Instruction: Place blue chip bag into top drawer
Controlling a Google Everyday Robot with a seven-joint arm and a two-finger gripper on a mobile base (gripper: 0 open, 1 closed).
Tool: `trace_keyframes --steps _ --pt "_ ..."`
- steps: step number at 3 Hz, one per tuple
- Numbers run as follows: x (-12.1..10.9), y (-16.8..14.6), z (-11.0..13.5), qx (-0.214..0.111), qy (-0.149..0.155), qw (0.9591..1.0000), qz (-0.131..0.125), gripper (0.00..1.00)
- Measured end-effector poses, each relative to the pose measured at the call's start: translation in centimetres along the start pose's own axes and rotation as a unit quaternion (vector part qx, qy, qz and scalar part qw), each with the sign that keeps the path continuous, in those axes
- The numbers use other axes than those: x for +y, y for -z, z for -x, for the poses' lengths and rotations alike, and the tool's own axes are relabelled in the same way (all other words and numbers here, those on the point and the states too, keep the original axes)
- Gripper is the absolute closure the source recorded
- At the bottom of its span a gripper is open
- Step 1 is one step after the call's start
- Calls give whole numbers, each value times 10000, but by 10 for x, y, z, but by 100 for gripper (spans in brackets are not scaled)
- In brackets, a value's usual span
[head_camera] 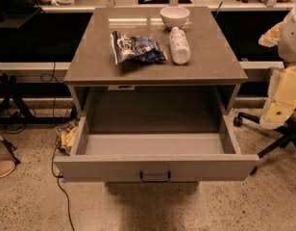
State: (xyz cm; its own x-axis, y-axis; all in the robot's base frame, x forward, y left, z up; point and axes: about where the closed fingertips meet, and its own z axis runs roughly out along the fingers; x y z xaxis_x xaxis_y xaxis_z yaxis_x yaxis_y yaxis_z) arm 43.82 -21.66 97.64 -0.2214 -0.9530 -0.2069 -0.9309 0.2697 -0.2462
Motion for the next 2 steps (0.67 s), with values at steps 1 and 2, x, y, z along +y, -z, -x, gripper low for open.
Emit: trace_keyframes --steps 1,2 --pt "0 0 0 -1 0 10000 0 0" --pt "-38 -20 29 -408 84 9990 -159 0"
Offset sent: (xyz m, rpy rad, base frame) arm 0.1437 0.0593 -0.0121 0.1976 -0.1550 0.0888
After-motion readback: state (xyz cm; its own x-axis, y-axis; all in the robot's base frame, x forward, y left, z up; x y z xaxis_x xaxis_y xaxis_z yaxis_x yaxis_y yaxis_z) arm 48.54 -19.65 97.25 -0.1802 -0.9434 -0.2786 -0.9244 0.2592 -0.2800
